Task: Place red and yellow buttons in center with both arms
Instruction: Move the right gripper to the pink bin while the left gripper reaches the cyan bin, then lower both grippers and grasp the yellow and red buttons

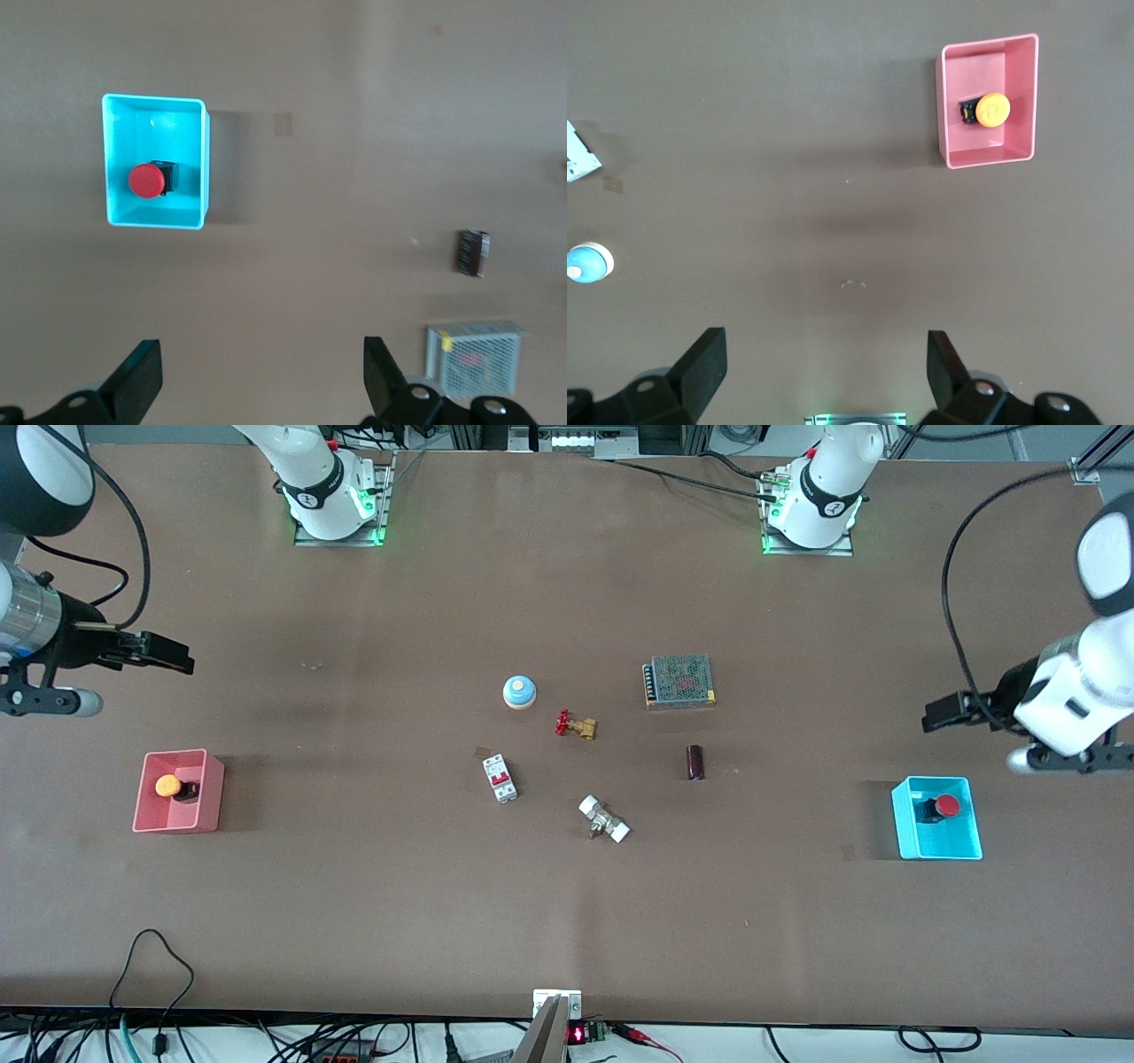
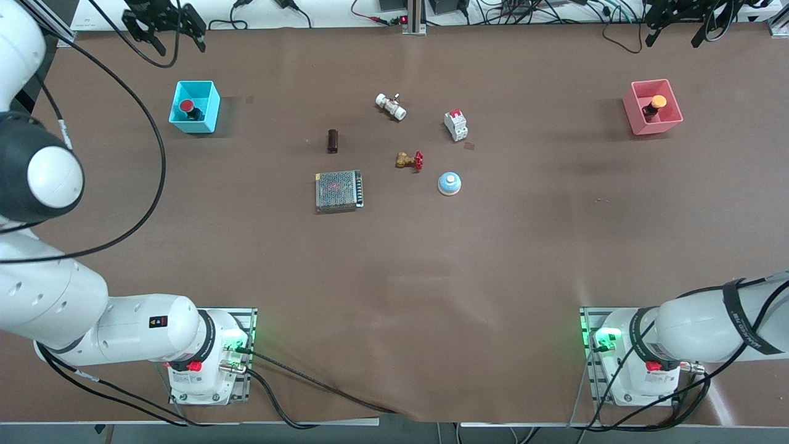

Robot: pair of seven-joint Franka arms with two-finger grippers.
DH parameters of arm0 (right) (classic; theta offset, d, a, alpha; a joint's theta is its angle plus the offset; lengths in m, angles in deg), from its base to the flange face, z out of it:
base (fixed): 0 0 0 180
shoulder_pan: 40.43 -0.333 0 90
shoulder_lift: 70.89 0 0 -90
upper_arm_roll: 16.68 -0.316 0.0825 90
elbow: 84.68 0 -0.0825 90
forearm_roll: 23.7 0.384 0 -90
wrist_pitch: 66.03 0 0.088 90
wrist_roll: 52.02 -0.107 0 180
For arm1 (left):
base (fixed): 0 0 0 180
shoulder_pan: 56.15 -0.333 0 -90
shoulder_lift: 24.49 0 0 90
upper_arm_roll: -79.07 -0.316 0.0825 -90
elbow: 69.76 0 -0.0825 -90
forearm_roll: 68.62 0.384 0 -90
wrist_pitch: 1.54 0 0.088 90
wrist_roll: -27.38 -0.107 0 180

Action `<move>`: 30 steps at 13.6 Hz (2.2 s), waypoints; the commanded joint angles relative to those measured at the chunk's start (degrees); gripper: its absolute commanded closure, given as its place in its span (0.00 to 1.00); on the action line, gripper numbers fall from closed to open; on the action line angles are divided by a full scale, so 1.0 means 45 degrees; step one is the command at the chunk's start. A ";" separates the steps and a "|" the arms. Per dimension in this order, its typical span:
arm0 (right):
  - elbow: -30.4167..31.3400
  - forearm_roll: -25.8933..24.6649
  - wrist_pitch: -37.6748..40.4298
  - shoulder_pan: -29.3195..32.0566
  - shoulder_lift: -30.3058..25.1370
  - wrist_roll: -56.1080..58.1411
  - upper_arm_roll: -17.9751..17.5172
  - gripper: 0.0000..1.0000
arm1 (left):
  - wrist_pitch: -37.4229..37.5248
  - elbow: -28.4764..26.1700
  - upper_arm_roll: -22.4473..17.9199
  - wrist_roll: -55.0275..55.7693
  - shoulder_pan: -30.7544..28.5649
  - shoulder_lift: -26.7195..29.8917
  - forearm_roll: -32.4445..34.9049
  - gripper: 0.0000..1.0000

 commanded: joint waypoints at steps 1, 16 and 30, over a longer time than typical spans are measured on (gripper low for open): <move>0.0027 0.0136 -0.0121 0.0120 0.0407 0.0582 -0.0032 0.00 | -0.0966 0.0885 0.0040 -0.0271 -0.0368 -0.1818 0.0676 0.00; 0.2116 -0.1091 -0.6291 0.1175 0.2263 0.3063 0.0007 0.00 | -0.7184 -0.1126 0.0021 -0.0349 -0.1991 -0.3989 0.1986 0.00; 0.3230 -0.2033 -1.0239 0.2581 0.4021 0.4411 -0.0012 0.00 | -0.7223 -0.1713 0.0021 -0.0349 -0.2069 -0.4262 0.1986 0.14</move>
